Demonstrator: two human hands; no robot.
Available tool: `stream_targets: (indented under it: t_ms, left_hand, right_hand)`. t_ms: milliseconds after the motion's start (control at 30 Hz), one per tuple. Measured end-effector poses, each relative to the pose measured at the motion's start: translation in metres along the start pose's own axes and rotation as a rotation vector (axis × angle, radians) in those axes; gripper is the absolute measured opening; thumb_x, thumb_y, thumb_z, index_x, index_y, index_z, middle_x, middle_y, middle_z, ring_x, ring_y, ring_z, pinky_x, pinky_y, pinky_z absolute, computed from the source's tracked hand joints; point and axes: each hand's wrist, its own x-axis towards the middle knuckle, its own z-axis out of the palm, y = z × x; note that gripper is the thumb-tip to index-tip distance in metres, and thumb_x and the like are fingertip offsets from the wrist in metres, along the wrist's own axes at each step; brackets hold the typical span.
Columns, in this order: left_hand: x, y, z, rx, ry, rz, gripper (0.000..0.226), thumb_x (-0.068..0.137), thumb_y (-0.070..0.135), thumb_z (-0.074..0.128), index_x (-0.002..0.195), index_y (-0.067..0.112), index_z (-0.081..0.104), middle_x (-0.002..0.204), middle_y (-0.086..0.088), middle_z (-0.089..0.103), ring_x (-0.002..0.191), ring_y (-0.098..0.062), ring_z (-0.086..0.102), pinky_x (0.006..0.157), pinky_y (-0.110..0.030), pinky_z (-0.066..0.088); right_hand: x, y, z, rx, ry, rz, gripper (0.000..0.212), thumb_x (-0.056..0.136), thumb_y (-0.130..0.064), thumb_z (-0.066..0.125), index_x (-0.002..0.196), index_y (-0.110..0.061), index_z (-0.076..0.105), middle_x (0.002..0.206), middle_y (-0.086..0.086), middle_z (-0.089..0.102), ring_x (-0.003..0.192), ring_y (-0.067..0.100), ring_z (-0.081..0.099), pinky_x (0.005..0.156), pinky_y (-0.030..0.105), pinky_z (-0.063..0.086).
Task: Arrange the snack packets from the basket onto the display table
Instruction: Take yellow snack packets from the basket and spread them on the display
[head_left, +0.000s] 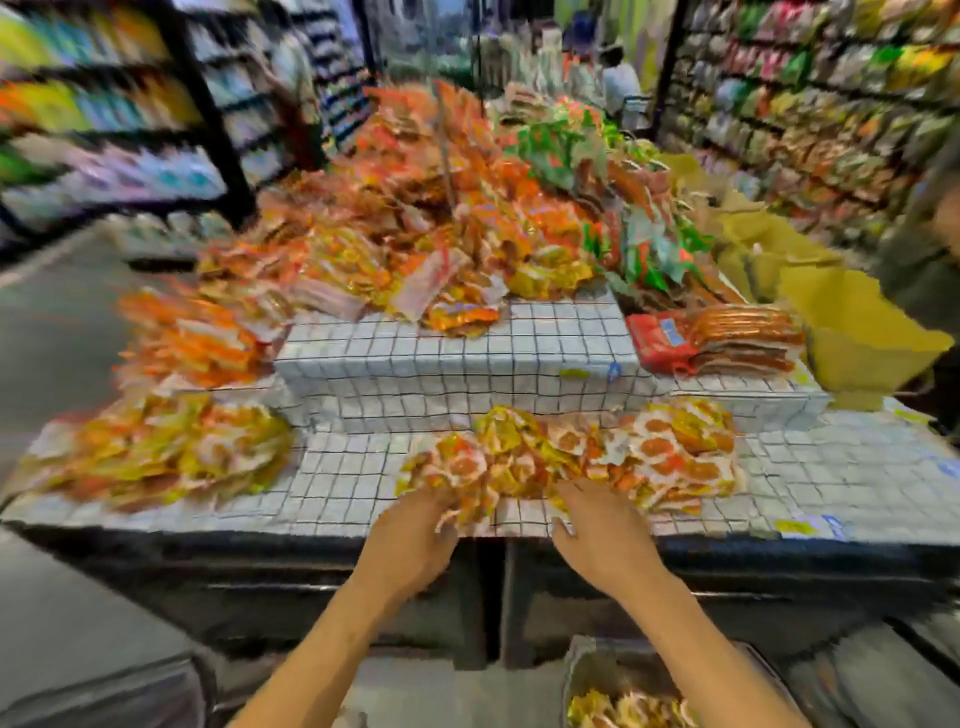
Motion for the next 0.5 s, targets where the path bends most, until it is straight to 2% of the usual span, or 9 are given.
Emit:
stream_targets:
  t_ms: [67, 200, 367, 433, 500]
  left_hand:
    - [-0.013, -0.030, -0.020, 0.019, 0.057, -0.079, 0.036, 0.089, 0.038, 0.044, 0.118, 0.029, 0.062, 0.116, 0.004, 0.064, 0.107, -0.021, 0.059, 0.086, -0.037, 0.050]
    - [-0.035, -0.096, -0.059, 0.009, 0.152, -0.206, 0.029, 0.095, 0.029, 0.050, 0.122, 0.028, 0.060, 0.119, 0.007, 0.061, 0.107, -0.016, 0.059, 0.087, -0.037, 0.051]
    - [-0.067, -0.187, -0.114, 0.031, 0.251, -0.335, 0.029, 0.094, 0.031, 0.051, 0.121, 0.028, 0.060, 0.121, 0.007, 0.061, 0.098, -0.014, 0.061, 0.077, -0.031, 0.048]
    - [-0.079, -0.221, -0.135, 0.034, 0.265, -0.375, 0.029, 0.094, 0.030, 0.051, 0.122, 0.029, 0.060, 0.121, 0.009, 0.061, 0.099, -0.014, 0.061, 0.074, -0.030, 0.046]
    - [-0.089, -0.252, -0.152, 0.026, 0.279, -0.392, 0.031, 0.095, 0.029, 0.050, 0.124, 0.030, 0.060, 0.119, 0.009, 0.061, 0.102, -0.013, 0.060, 0.078, -0.033, 0.049]
  right_hand:
    - [0.023, -0.038, 0.004, -0.006, -0.014, -0.090, 0.042, 0.098, -0.036, 0.046, 0.138, -0.024, 0.050, 0.130, -0.003, 0.056, 0.117, 0.020, 0.054, 0.089, 0.034, 0.047]
    - [0.069, -0.119, 0.019, 0.021, -0.062, -0.255, 0.045, 0.098, -0.034, 0.048, 0.143, -0.027, 0.046, 0.140, -0.004, 0.052, 0.124, 0.019, 0.051, 0.096, 0.035, 0.046]
    - [0.122, -0.229, 0.044, 0.024, -0.132, -0.397, 0.049, 0.100, -0.037, 0.045, 0.148, -0.029, 0.038, 0.144, -0.005, 0.046, 0.129, 0.019, 0.047, 0.103, 0.036, 0.043]
    - [0.139, -0.270, 0.057, 0.023, -0.149, -0.435, 0.048, 0.100, -0.038, 0.045, 0.147, -0.030, 0.039, 0.142, -0.004, 0.048, 0.128, 0.019, 0.048, 0.102, 0.036, 0.043]
    - [0.153, -0.308, 0.069, 0.018, -0.157, -0.473, 0.046, 0.099, -0.038, 0.045, 0.144, -0.030, 0.040, 0.138, -0.005, 0.050, 0.124, 0.019, 0.049, 0.097, 0.034, 0.044]
